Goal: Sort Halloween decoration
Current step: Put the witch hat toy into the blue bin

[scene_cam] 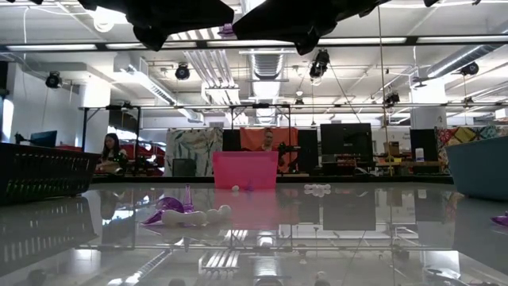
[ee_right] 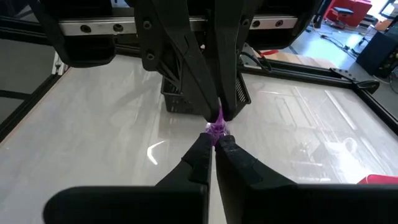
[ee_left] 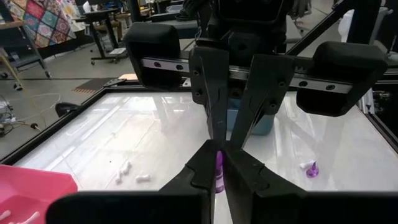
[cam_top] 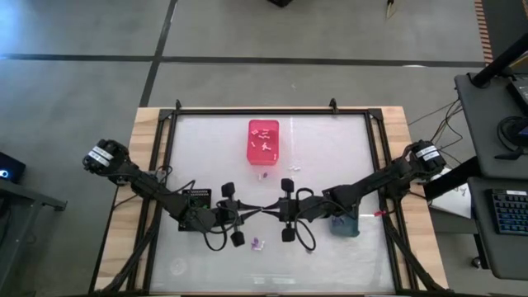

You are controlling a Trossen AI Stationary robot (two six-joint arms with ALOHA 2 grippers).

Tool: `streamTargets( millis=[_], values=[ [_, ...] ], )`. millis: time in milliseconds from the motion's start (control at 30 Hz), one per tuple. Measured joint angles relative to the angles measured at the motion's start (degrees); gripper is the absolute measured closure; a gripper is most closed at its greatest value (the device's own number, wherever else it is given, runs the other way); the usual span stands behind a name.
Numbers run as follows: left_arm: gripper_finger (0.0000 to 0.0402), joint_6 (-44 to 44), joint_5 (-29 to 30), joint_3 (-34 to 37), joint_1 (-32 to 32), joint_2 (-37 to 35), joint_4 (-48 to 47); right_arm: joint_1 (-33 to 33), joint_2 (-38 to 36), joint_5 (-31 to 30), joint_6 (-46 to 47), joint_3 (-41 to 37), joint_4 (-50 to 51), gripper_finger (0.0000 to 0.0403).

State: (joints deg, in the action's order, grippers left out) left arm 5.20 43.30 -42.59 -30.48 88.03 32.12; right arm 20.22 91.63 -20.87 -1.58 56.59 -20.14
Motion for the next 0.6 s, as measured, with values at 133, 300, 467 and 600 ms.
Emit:
streamTargets(
  millis=[133,300,467,600],
  values=[
    [0.0388,0.1,0.7,0.0,0.0,0.0,0.0,0.0,0.0,-0.1,0.4,0.0,0.1,0.0394],
    [0.0377,0.1,0.7,0.0,0.0,0.0,-0.1,0.0,-0.1,-0.1,0.8,0.0,0.1,0.0394],
    [0.0387,-0.2,0.6,0.0,0.0,0.0,-0.5,0.0,-0.1,0.3,1.0,0.0,0.2,0.0394],
    [0.0398,0.3,0.9,0.0,0.0,0.0,-1.9,0.0,-0.1,0.3,1.6,0.0,1.8,0.0394]
  ],
)
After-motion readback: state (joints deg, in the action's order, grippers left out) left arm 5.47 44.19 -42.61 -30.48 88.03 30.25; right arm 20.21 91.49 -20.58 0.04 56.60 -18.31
